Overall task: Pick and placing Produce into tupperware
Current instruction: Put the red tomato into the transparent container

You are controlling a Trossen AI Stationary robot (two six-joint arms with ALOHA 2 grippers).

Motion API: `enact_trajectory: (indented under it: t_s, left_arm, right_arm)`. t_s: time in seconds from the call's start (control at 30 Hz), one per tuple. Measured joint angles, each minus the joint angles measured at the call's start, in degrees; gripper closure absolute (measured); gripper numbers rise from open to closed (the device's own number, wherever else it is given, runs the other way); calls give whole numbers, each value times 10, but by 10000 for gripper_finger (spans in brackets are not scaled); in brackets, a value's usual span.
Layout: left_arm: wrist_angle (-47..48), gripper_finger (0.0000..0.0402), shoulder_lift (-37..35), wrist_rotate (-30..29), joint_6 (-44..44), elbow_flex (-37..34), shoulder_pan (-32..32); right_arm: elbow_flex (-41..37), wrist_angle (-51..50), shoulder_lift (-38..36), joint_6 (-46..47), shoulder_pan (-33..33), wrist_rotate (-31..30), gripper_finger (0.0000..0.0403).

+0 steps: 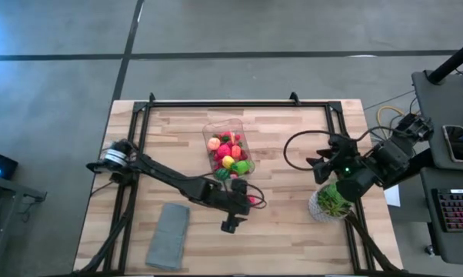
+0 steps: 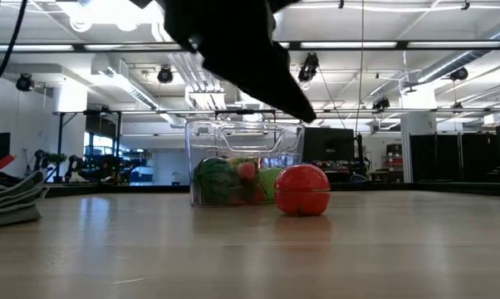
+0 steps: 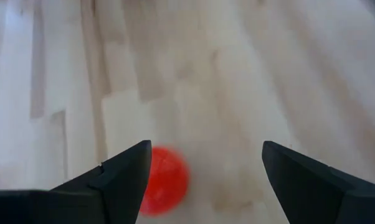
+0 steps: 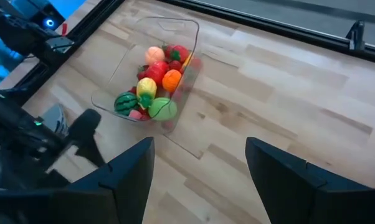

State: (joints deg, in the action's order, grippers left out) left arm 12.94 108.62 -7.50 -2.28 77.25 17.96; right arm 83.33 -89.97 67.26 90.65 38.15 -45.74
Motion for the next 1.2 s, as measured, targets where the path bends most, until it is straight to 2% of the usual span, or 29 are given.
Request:
enact_trajectory:
  t_s: [0.23,0.53,0.7,0.87,1.2]
  left_arm:
    - [132,112,39,-47,32,66,-14]
    - [132,112,46,-48,45,77,-33]
    - [110,112,46,-17,44,76,-34]
    - [91,112,55,-11,16,72,-35]
    - [70,112,58,10,19,63,-57]
  right_arm:
    - [0,3,9,-10,0,-3,163]
    - [-1,2,14,-17,0,-8,159]
    - [-1,2,14,-17,0,-9,160]
    - [-1,2,14,-16,0,-14,160]
    - [-1,2,14,-2,0,-23,161]
